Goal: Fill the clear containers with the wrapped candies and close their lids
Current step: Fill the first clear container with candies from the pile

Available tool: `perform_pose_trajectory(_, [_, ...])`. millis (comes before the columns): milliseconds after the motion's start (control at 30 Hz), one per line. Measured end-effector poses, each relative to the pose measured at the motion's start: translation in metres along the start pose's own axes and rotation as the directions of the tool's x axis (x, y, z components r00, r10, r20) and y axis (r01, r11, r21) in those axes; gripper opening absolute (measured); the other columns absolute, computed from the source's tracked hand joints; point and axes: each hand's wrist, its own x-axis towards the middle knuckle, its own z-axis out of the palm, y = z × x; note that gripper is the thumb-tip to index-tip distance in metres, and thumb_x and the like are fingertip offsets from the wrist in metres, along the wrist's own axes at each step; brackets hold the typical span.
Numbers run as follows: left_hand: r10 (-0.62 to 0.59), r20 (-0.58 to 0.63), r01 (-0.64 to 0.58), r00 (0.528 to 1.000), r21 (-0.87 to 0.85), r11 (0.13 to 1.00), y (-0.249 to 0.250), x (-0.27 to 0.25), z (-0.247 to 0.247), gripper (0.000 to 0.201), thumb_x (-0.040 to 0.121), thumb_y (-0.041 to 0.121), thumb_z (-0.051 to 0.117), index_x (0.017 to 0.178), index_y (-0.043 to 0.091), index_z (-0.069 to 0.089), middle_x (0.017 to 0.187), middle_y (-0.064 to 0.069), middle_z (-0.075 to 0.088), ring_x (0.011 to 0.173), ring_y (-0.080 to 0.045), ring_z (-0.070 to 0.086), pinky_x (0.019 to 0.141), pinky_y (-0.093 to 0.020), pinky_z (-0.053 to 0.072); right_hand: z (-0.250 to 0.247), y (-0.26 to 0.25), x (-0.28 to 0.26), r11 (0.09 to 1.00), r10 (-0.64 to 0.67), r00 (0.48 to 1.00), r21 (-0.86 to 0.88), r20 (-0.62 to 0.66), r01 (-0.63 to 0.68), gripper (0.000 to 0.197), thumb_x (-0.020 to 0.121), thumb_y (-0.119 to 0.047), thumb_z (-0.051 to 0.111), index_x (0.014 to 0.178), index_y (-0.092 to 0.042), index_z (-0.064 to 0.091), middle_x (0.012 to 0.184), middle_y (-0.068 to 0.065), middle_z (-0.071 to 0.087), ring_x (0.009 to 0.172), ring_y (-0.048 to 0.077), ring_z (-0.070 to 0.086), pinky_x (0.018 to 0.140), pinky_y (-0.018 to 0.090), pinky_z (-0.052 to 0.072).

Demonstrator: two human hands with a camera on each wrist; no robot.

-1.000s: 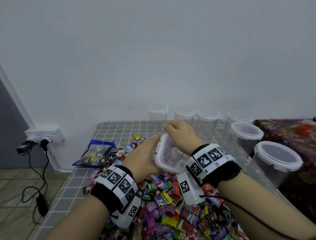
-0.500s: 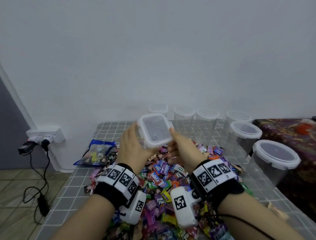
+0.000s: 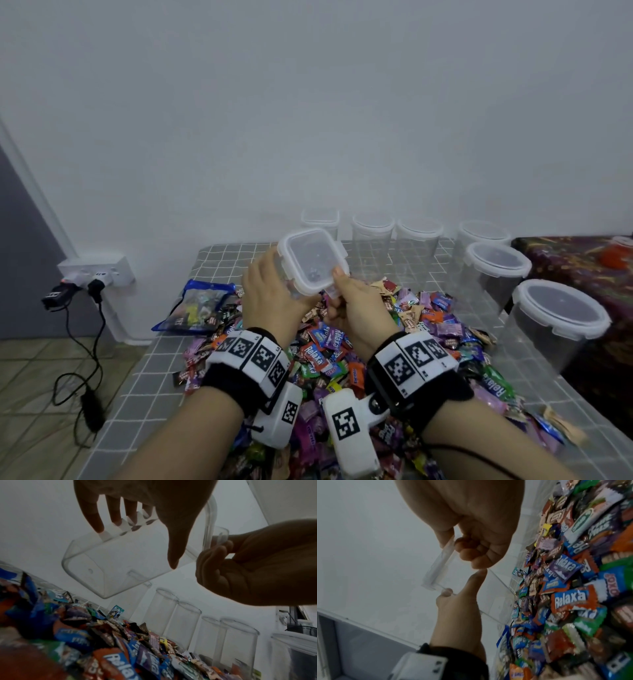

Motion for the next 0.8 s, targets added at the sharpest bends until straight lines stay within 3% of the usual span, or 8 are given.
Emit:
perform_pose_trajectory(67, [0.012,0.007,-0.012,1.000,0.031,0.999,-0.003,0.001,-0.002,0.091,0.059,0.047,0.081,0.132,0.010,0.041,0.124,-0.007,0.048,0.113,-0.025,0.042,0.093,-0.031,0.031,-0.002,0.001,0.001,0.970,-0.052,0.996,-0.242,-0.070,0.033,0.029,0.095,-0.033,0.054,0.082,-0.008,0.052,0.066,0.002,0.052,0.057,0.013,0.050,0.058,0.030,0.051])
perform_pose_trajectory(133, [0.029,0.024,-0.031,0.999,0.091,0.995,-0.006,0.002,-0.007,0.091,0.060,0.047,0.080,0.134,0.012,0.040,0.127,-0.007,0.047,0.116,-0.026,0.041,0.095,-0.036,0.034,-0.007,0.000,0.003,0.819,-0.255,0.959,-0.555,-0.122,0.147,0.027,0.088,-0.034,0.061,0.102,-0.013,0.052,0.098,0.002,0.055,0.088,0.017,0.055,0.083,0.037,0.051])
perform_pose_trajectory(233, [0.071,0.084,-0.086,0.994,0.201,0.976,-0.008,0.006,-0.013,0.091,0.062,0.045,0.079,0.138,0.018,0.037,0.129,-0.007,0.045,0.118,-0.026,0.041,0.096,-0.040,0.037,-0.004,-0.012,-0.001,0.411,-0.619,0.775,-0.789,0.127,0.457,0.041,0.082,-0.011,0.057,0.123,-0.012,0.051,0.125,0.007,0.043,0.115,0.021,0.042,0.092,0.029,0.038])
perform_pose_trajectory(367, [0.196,0.110,-0.218,0.974,0.253,0.943,-0.003,0.001,-0.012,0.080,0.061,0.032,0.079,0.132,0.018,0.045,0.123,-0.007,0.050,0.114,-0.029,0.047,0.090,-0.043,0.041,0.009,-0.024,-0.002,-0.172,-0.638,0.534,-0.778,0.555,0.604,0.046,0.066,-0.006,0.037,0.101,-0.016,0.065,0.126,0.015,0.052,0.115,0.034,0.048,0.077,0.040,0.046])
perform_pose_trajectory(433, [0.218,0.120,-0.242,0.969,0.259,0.935,-0.003,0.000,-0.010,0.083,0.057,0.031,0.081,0.131,0.021,0.044,0.122,-0.006,0.051,0.113,-0.029,0.048,0.087,-0.044,0.044,0.012,-0.029,-0.003,-0.297,-0.543,0.548,-0.756,0.636,0.583,0.036,0.060,0.001,0.054,0.089,-0.015,0.067,0.121,0.017,0.057,0.111,0.038,0.054,0.073,0.044,0.049])
perform_pose_trajectory(533, [0.259,0.120,-0.283,0.958,0.264,0.922,-0.005,0.000,-0.007,0.083,0.054,0.035,0.081,0.126,0.024,0.041,0.115,-0.004,0.055,0.106,-0.028,0.053,0.081,-0.043,0.048,0.012,-0.033,-0.004,-0.328,-0.474,0.598,-0.760,0.646,0.561,0.042,0.044,0.005,0.071,0.082,-0.013,0.066,0.107,0.017,0.060,0.098,0.039,0.059,0.067,0.044,0.050])
perform_pose_trajectory(700, [0.314,0.112,-0.333,0.943,0.276,0.901,-0.003,-0.003,-0.007,0.077,0.052,0.036,0.082,0.115,0.026,0.041,0.111,-0.001,0.057,0.103,-0.023,0.051,0.077,-0.039,0.049,0.014,-0.039,-0.012,-0.361,-0.284,0.722,-0.768,0.631,0.529,0.036,0.079,-0.004,0.053,0.114,-0.012,0.054,0.123,0.009,0.041,0.114,0.028,0.036,0.082,0.036,0.037])
perform_pose_trajectory(800, [0.351,0.081,-0.358,0.933,0.308,0.881,-0.002,-0.004,-0.012,0.078,0.047,0.039,0.083,0.111,0.023,0.042,0.106,-0.002,0.059,0.100,-0.018,0.040,0.072,-0.039,0.050,0.015,-0.042,-0.014,-0.365,-0.251,0.731,-0.762,0.634,0.536,0.039,0.080,-0.004,0.052,0.118,-0.010,0.050,0.121,0.010,0.040,0.113,0.028,0.036,0.076,0.033,0.035])
